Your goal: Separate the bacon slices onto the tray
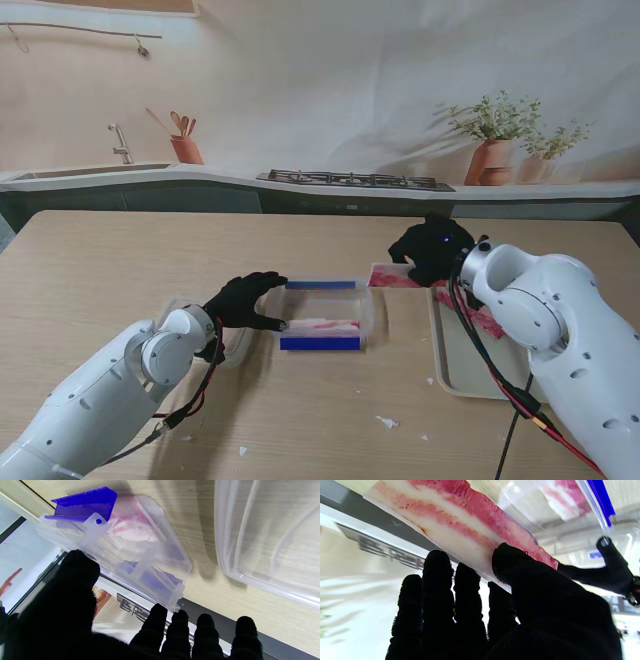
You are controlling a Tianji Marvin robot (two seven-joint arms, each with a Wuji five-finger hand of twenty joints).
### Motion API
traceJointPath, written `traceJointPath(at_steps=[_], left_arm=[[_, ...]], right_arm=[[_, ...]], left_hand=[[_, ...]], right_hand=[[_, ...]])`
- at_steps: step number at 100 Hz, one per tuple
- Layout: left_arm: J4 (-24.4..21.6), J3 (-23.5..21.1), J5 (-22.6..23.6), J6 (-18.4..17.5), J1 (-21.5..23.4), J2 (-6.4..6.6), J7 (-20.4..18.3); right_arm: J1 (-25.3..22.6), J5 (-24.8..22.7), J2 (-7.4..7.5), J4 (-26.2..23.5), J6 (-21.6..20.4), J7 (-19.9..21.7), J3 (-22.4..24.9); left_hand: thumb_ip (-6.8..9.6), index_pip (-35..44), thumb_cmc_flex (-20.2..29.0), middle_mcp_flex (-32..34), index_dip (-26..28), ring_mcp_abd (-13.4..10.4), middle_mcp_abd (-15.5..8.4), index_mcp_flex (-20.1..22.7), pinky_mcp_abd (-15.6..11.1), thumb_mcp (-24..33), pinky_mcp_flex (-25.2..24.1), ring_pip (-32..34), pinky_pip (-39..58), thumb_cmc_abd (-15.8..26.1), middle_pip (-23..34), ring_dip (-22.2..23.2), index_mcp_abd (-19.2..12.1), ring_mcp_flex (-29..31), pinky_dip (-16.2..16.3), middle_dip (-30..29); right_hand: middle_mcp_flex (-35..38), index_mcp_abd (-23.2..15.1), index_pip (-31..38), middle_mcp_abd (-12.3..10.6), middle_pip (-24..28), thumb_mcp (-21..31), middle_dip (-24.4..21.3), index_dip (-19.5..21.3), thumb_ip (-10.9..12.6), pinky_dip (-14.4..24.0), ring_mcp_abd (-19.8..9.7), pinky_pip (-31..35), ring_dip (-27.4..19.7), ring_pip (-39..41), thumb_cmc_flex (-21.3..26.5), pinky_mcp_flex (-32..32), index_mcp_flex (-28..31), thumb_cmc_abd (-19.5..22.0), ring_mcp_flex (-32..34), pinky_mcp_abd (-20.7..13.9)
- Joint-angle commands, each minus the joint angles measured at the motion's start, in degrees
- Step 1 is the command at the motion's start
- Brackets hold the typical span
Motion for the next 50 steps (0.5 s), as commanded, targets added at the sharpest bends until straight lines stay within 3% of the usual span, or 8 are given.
traceJointPath(at_steps=[1, 22, 50], left_arm=[[0.57, 0.47, 0.22, 0.13, 0.59, -0.13, -1.13], [0.47, 0.75, 0.32, 0.17, 0.5, -0.14, -1.13], [0.45, 0.97, 0.44, 0.56, 0.46, -0.12, -1.2]], right_arm=[[-2.56, -2.47, 1.0, 0.01, -0.31, 0.59, 1.74], [-8.21, -8.13, 0.92, 0.0, 0.31, -1.61, 6.65], [-12.91, -11.91, 0.98, -0.02, 1.25, -1.0, 10.25]], left_hand=[[0.58, 0.32, 1.88, -0.55, 0.54, -1.52, -2.53, -0.07, 0.05, 1.65, -0.26, -1.12, -2.59, -3.93, 0.29, -0.43, 0.66, -1.97, 1.21, 0.31], [0.58, 0.31, 1.8, -0.57, 0.54, -1.53, -2.53, -0.12, 0.05, 1.52, -0.26, -1.14, -2.57, -3.83, 0.26, -0.45, 0.65, -1.97, 1.22, 0.3], [0.61, 0.31, 1.87, -0.55, 0.54, -1.52, -2.53, -0.09, 0.04, 1.48, -0.27, -1.13, -2.58, -3.82, 0.27, -0.46, 0.68, -1.96, 1.22, 0.32]], right_hand=[[0.47, -1.78, 3.73, -0.67, -0.4, 2.99, 0.87, 1.97, -0.83, 0.76, -0.95, -0.27, 0.65, 0.28, 4.07, -1.07, 2.58, 1.39, 0.51, 1.41], [0.26, -1.78, 3.62, -0.69, -0.54, 2.8, 1.09, 2.15, -0.82, 0.84, -1.03, -0.35, 0.66, 0.12, 4.03, -1.05, 2.44, 1.69, 0.45, 1.41], [0.06, -2.19, 3.45, -0.99, -0.69, 2.45, 1.35, 2.42, -0.77, 0.82, -1.32, -0.88, 0.63, -0.3, 3.98, -1.45, 2.22, 2.01, 0.1, 1.33]])
